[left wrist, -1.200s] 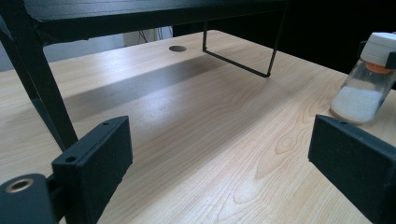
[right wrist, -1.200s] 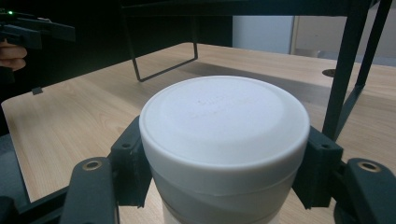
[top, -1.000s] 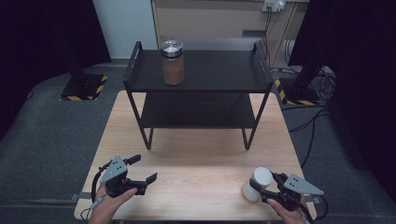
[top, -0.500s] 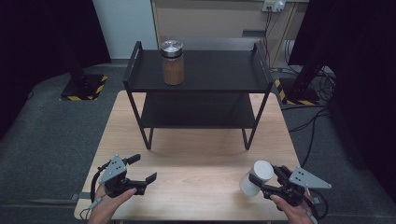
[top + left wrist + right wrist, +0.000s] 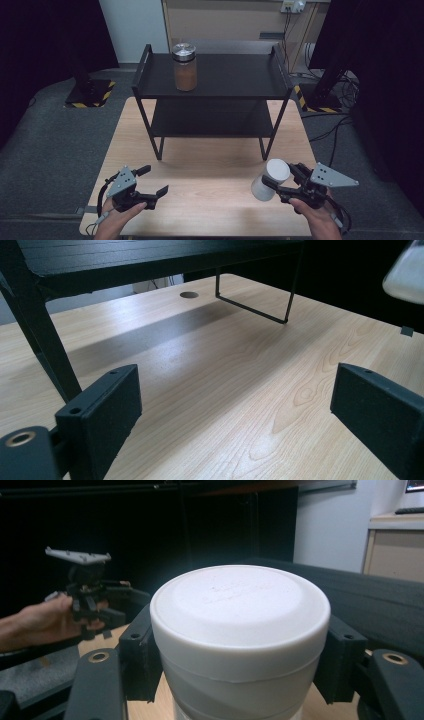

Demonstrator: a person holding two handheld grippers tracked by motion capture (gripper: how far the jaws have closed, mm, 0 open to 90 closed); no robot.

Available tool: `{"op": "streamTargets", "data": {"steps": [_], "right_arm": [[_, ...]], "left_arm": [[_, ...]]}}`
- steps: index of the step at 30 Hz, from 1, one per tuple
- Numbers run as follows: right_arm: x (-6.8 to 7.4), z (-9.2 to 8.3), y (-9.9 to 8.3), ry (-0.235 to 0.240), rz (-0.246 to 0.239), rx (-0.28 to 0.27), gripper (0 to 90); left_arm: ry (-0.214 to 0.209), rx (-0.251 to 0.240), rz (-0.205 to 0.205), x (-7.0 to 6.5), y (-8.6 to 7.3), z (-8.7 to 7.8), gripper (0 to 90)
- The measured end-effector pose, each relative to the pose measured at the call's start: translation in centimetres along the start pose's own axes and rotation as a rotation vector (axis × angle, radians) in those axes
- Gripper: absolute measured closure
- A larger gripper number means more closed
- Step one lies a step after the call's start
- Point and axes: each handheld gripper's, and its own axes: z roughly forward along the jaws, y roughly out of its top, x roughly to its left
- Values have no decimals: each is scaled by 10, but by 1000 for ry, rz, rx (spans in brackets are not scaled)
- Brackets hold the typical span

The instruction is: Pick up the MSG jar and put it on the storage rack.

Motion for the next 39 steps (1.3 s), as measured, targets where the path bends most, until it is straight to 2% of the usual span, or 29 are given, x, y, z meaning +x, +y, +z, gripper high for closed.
{"op": "streamTargets", "data": {"steps": [5,9,12,18,25,31,39], "right_arm": [[-3,7,10,27,7,-30,346],[-2,13,20,37,-7,-36,345],[-2,17,30,50,-17,-36,346],[-4,23,50,83,-26,-31,345],[-5,32,76,118,-58,-10,345],[-7,39,102,152,-87,-2,346],[-9,47,130,174,-86,-15,345]], "left_arm": [[-4,-4,3,-1,1,0,48],[-6,-7,1,-1,1,0,48],[-15,-24,-35,3,-2,-1,48],[6,-8,-28,5,-3,-2,48],[8,1,-24,5,-4,-2,48],[-2,4,-20,3,-4,0,48],[-12,3,-16,1,-3,1,48]]}}
